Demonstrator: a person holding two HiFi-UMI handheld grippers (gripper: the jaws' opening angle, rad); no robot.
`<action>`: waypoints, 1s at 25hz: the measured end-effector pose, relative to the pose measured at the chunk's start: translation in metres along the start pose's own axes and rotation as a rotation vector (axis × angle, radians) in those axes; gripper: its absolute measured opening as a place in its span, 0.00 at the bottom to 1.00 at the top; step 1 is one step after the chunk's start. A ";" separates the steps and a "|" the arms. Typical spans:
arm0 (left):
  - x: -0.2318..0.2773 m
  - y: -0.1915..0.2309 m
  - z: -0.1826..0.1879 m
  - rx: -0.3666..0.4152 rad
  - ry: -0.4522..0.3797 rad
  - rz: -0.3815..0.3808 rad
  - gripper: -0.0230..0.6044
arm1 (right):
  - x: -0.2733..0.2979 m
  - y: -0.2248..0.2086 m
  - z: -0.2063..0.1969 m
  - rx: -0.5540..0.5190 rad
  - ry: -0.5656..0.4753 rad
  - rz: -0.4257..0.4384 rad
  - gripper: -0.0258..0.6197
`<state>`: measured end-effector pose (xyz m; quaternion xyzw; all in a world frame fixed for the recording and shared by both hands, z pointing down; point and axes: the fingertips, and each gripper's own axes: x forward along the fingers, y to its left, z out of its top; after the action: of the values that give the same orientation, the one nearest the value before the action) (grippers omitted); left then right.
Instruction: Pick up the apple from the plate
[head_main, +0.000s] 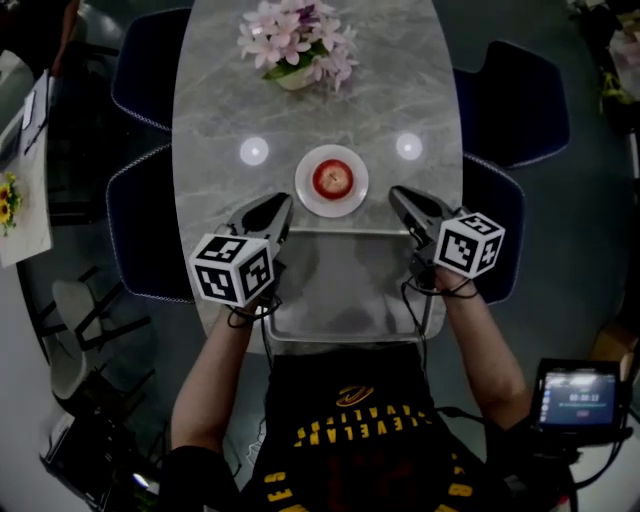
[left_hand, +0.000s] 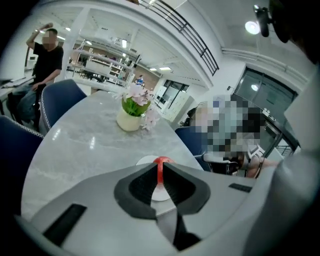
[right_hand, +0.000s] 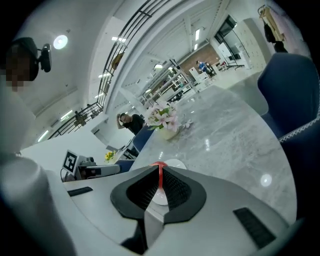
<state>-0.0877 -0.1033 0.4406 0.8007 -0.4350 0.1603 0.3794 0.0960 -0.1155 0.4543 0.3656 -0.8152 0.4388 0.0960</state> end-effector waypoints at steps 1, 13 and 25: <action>-0.006 -0.008 0.002 0.020 -0.017 -0.002 0.09 | -0.005 0.006 0.002 -0.015 -0.017 -0.003 0.08; -0.089 -0.088 0.020 0.163 -0.226 0.011 0.09 | -0.066 0.092 0.010 -0.214 -0.186 -0.034 0.08; -0.135 -0.153 0.037 0.244 -0.388 -0.006 0.09 | -0.124 0.164 0.034 -0.475 -0.462 -0.077 0.08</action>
<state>-0.0427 -0.0025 0.2652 0.8577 -0.4749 0.0536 0.1896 0.0788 -0.0213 0.2688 0.4534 -0.8805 0.1378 0.0077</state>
